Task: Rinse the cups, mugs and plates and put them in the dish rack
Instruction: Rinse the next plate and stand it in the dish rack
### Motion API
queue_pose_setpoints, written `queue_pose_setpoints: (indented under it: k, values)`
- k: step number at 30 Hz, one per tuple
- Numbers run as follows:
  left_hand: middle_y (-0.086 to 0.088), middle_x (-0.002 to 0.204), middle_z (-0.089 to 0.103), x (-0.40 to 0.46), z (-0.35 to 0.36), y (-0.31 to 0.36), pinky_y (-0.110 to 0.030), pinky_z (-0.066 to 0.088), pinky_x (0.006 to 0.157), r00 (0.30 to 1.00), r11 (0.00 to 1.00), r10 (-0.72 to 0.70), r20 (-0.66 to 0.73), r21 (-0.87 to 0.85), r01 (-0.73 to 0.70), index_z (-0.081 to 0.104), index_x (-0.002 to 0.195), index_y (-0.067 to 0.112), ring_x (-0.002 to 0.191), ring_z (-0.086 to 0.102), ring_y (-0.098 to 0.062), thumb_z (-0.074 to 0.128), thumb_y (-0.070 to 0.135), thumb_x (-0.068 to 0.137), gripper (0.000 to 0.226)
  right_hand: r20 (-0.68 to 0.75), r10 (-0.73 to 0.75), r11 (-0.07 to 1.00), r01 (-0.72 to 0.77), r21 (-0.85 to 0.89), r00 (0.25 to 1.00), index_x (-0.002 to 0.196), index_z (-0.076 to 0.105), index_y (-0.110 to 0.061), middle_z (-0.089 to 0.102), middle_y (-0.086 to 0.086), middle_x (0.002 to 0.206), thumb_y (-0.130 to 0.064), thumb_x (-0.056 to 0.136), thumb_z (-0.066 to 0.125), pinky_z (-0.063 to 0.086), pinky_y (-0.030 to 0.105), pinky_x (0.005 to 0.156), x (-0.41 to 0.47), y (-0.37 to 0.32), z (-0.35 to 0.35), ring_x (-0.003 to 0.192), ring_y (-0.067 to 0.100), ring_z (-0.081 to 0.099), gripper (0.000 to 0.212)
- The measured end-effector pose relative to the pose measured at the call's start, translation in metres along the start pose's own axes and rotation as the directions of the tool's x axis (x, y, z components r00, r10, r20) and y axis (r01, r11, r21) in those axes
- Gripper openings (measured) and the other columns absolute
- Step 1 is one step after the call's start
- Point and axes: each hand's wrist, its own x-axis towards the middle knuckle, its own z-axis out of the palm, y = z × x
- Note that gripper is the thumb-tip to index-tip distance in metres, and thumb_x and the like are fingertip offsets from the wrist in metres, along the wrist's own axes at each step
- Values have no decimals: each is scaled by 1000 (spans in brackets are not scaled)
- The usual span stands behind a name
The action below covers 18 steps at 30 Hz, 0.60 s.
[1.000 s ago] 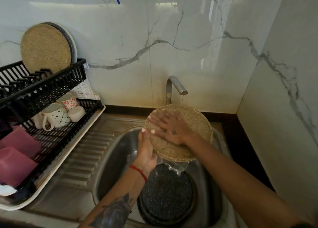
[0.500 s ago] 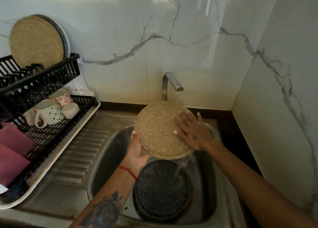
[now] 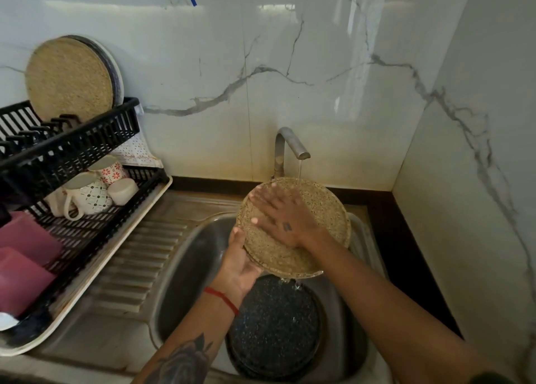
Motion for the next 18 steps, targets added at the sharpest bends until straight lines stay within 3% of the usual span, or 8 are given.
queue_pose_setpoints:
  k: [4,8,11,14,18]
  values:
    - [-15,129,56,1,-2,6,-49,51,74,999,999,44,-18,27,-43,45,134,24,102,59,-29,33,36,103,35,-33,208,977,-207,45,977,150,-9,-33,-14,-3,159,-61,95,8,-13,46,117,-11,28,-8,145,19,-17,64]
    - [-15,132,55,3,-7,9,-48,51,73,996,997,71,-47,6,-71,45,137,24,105,58,-28,37,36,102,38,-102,394,917,-384,102,913,149,-16,-26,-22,1,155,-65,92,3,-20,45,114,-37,17,3,143,21,-24,73]
    - [-14,130,55,5,-14,12,-48,50,69,993,997,78,-90,-1,-78,46,136,25,112,56,-30,37,36,102,37,-20,382,919,-377,111,924,148,-20,-24,-27,6,154,-67,90,5,-22,44,112,-58,6,12,141,23,-29,77]
    - [-11,122,60,3,-16,9,-44,52,63,991,996,85,-105,-9,-87,48,131,25,99,60,-27,36,34,103,32,8,333,941,-333,61,943,148,-18,-25,-24,3,156,-64,91,5,-23,48,111,-63,14,8,141,21,-27,73]
    - [-7,107,64,2,-6,4,-37,54,57,990,992,113,-80,-46,-117,49,125,26,92,63,-22,32,31,104,28,-47,458,889,-457,45,887,151,-12,-18,-16,4,158,-61,94,4,-22,49,112,-42,23,-6,143,26,-23,73]
